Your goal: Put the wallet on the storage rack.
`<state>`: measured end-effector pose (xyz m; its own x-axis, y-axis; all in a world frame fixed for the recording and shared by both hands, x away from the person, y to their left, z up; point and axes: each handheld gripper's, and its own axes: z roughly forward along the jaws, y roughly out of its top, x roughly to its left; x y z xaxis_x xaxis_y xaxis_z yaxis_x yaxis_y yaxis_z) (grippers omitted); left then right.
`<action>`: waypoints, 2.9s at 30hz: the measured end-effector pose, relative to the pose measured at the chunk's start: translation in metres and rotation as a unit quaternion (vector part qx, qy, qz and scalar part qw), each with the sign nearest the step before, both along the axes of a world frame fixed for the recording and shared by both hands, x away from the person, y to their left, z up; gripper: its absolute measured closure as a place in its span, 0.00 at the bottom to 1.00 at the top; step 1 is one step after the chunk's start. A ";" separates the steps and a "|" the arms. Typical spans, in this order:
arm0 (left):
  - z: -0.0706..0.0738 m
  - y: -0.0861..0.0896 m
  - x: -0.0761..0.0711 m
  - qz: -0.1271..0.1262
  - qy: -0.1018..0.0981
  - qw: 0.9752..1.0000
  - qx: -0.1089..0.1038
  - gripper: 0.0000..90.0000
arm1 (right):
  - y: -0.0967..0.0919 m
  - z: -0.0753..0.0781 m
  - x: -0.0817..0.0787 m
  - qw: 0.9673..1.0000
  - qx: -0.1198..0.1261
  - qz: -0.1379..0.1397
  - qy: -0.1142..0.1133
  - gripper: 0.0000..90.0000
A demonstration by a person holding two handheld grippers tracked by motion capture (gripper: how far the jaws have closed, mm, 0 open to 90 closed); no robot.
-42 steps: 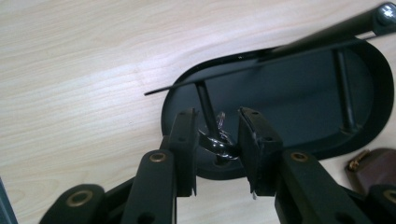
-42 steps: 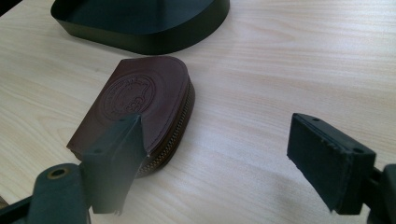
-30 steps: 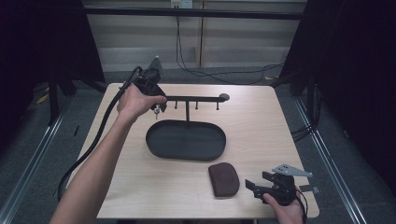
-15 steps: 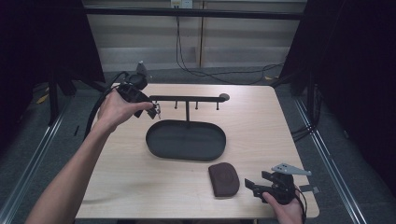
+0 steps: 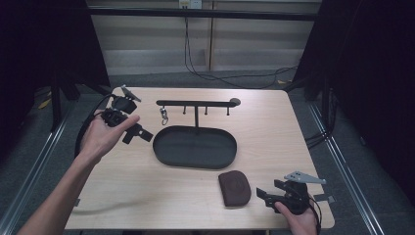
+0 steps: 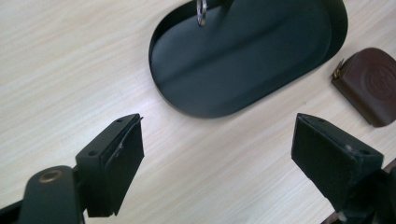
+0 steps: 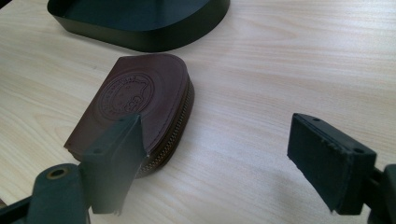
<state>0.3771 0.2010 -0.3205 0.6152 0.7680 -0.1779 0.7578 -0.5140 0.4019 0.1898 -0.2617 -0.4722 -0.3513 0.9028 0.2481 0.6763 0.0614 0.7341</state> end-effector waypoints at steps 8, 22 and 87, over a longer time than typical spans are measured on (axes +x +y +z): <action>-0.029 0.017 -0.021 -0.021 -0.001 1.000 -0.020 0.21 | 0.001 0.002 0.001 1.000 0.002 0.009 0.006 0.19; -0.077 0.046 -0.071 -0.019 -0.070 0.994 -0.084 0.23 | 0.006 0.010 0.005 1.000 0.003 0.017 0.016 0.21; -0.150 0.076 -0.146 -0.016 -0.079 0.984 -0.158 0.24 | 0.088 0.002 0.107 0.930 -0.094 0.115 0.335 0.16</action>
